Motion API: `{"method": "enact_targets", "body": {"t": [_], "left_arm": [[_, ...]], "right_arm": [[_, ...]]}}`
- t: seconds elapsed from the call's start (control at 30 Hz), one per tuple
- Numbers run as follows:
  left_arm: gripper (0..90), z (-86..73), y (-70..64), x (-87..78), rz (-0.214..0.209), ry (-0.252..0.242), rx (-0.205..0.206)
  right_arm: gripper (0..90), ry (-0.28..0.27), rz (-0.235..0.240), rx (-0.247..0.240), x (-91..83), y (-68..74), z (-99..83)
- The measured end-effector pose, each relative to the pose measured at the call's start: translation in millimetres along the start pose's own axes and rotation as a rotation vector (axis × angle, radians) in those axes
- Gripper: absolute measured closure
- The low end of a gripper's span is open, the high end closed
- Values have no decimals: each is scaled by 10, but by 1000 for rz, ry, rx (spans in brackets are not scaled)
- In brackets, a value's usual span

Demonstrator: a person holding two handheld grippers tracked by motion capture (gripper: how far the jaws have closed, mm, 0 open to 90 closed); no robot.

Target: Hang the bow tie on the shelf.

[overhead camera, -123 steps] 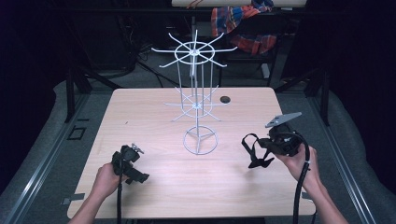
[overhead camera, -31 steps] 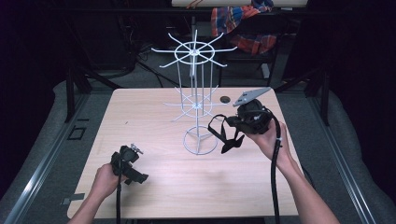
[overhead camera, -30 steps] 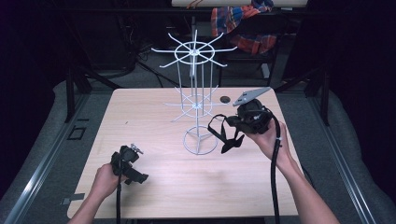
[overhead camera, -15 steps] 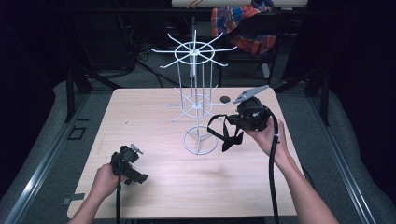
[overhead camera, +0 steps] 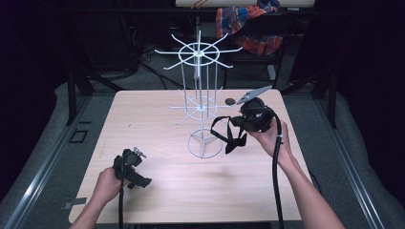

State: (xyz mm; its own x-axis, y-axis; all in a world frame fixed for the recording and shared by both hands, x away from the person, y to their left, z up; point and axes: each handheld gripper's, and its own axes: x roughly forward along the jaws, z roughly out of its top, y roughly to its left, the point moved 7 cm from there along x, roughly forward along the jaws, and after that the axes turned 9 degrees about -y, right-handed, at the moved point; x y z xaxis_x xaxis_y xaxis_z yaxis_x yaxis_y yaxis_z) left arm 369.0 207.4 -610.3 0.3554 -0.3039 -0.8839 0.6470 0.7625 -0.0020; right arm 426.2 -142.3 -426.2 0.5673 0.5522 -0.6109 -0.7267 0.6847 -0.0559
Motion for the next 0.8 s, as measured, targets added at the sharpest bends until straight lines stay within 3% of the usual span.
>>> {"method": "enact_targets", "body": {"t": [0.8], "left_arm": [[0,6,2,8,-3,-2,2]], "right_arm": [[871,10,13,34,272,-46,-27]]}}
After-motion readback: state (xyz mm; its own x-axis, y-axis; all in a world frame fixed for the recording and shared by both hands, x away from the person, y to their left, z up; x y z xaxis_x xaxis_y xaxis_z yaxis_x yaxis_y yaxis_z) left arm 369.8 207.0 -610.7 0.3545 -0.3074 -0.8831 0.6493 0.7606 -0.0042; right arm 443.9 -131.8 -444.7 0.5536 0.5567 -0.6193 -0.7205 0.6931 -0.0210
